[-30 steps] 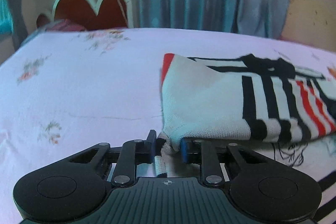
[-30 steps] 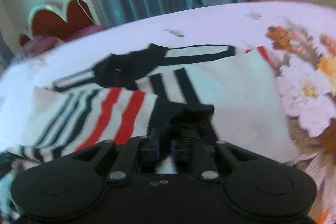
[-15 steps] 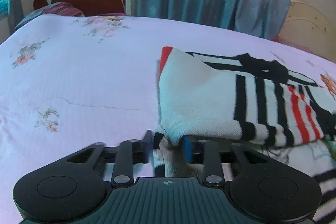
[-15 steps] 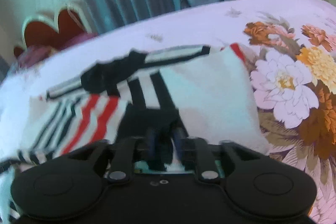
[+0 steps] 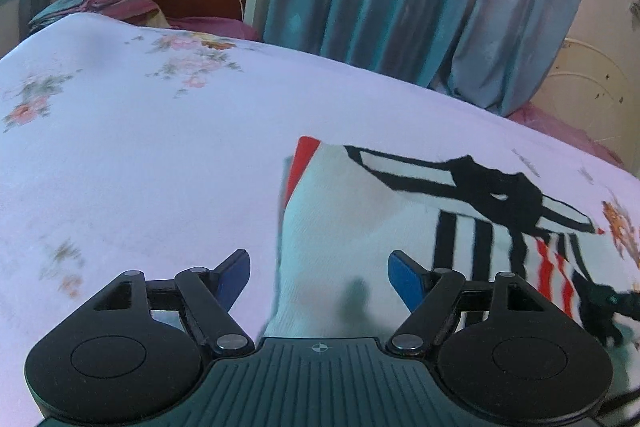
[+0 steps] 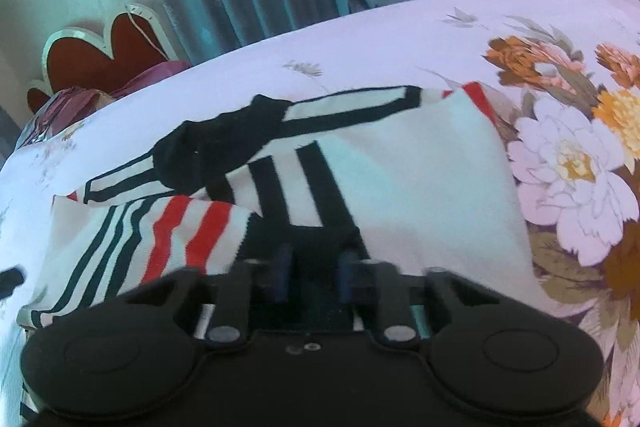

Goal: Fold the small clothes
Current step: 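Regrasp the sweater side edge with the left tool while the right tool holds the cuff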

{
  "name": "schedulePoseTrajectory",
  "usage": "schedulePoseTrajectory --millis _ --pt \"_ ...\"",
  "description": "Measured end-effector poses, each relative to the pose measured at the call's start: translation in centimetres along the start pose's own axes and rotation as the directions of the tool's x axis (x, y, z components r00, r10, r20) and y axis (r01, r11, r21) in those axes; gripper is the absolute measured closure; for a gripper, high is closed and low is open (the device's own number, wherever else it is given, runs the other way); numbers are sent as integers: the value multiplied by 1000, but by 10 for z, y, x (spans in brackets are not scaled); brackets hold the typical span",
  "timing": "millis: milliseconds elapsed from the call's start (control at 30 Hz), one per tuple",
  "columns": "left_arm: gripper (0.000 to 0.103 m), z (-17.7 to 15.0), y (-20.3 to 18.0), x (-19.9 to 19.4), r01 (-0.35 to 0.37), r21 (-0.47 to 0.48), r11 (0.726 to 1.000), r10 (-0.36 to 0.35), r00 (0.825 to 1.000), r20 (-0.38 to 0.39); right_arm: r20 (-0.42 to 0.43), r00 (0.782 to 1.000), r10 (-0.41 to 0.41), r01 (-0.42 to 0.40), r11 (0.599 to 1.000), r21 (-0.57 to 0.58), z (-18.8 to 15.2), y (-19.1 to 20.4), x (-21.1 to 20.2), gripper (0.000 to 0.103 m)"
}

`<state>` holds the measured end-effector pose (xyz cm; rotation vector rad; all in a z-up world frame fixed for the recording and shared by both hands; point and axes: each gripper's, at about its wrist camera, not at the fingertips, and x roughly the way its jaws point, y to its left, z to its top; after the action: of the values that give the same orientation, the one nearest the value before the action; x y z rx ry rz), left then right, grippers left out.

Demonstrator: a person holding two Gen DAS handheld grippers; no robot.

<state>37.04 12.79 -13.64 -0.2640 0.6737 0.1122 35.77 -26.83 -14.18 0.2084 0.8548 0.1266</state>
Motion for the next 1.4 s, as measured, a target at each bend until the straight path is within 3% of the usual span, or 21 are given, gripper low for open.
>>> schedulePoseTrajectory --millis 233,400,433,467,667,767,867,1067,1167,1400 --pt "28 29 1 59 -26 -72 997 25 999 -27 95 995 23 -12 994 -111 7 14 -17 94" --pt "68 37 8 84 -5 -138 990 -1 999 -41 57 997 -55 62 989 -131 8 6 0 94" --pt "81 37 7 86 -22 -126 992 18 999 -35 41 997 -64 68 991 -119 7 2 4 94" --pt "85 36 6 88 -38 -110 993 35 999 -25 37 997 -67 71 991 -113 5 0 6 95" --pt "87 35 10 94 -63 -108 992 63 998 -1 40 993 -113 117 984 -137 0 -4 7 99" --pt "87 40 4 85 -89 -56 995 89 996 14 96 989 -115 128 983 -133 4 -1 -4 87" --pt "87 42 1 69 -104 -40 994 106 993 45 161 983 -90 113 983 -144 8 5 -19 83" --pt "87 41 -12 45 -77 -12 997 78 996 51 132 991 4 23 979 -203 13 33 -15 79" --pt "86 34 -24 34 -47 10 999 46 998 42 99 994 40 -16 971 -237 13 51 -6 69" --pt "86 9 -55 25 21 73 997 -20 1000 -10 40 996 75 -60 957 -285 8 84 12 72"
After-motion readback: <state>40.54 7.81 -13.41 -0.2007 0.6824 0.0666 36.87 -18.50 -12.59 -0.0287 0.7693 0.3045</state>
